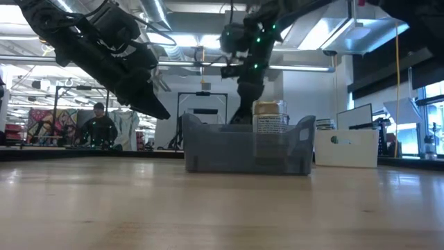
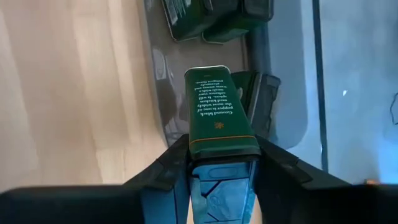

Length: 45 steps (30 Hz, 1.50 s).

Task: Sort spices by type
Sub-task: Put the black seasoning can into the top black bin

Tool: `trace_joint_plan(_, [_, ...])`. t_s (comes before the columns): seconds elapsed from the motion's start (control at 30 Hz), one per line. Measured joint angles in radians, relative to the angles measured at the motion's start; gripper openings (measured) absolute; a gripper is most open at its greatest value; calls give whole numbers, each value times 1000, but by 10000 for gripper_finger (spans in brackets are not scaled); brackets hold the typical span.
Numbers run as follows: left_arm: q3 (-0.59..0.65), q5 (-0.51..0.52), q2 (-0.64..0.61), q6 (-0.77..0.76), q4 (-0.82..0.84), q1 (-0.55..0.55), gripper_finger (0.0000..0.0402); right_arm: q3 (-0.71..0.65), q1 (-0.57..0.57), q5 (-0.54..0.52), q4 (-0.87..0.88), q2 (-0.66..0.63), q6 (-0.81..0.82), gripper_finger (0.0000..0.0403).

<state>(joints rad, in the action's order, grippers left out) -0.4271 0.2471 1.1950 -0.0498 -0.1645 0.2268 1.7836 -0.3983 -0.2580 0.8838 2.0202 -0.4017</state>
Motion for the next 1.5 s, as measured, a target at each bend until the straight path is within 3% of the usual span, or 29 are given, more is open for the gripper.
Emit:
trace_joint_plan(0.47, [0, 0, 0, 0, 0, 0, 310, -2, -29, -15, -41, 79, -4, 135])
trace_joint_plan(0.73, [0, 0, 0, 1, 4, 0, 310, -2, -34, -88, -52, 104, -91, 136])
trace_joint_plan(0.93, [0, 0, 0, 1, 4, 0, 310, -2, -34, -79, -49, 110, -131, 140])
trace_joint_plan(1.5, [0, 0, 0, 1, 4, 0, 310, -3, -2, -81, 17, 62, -80, 258])
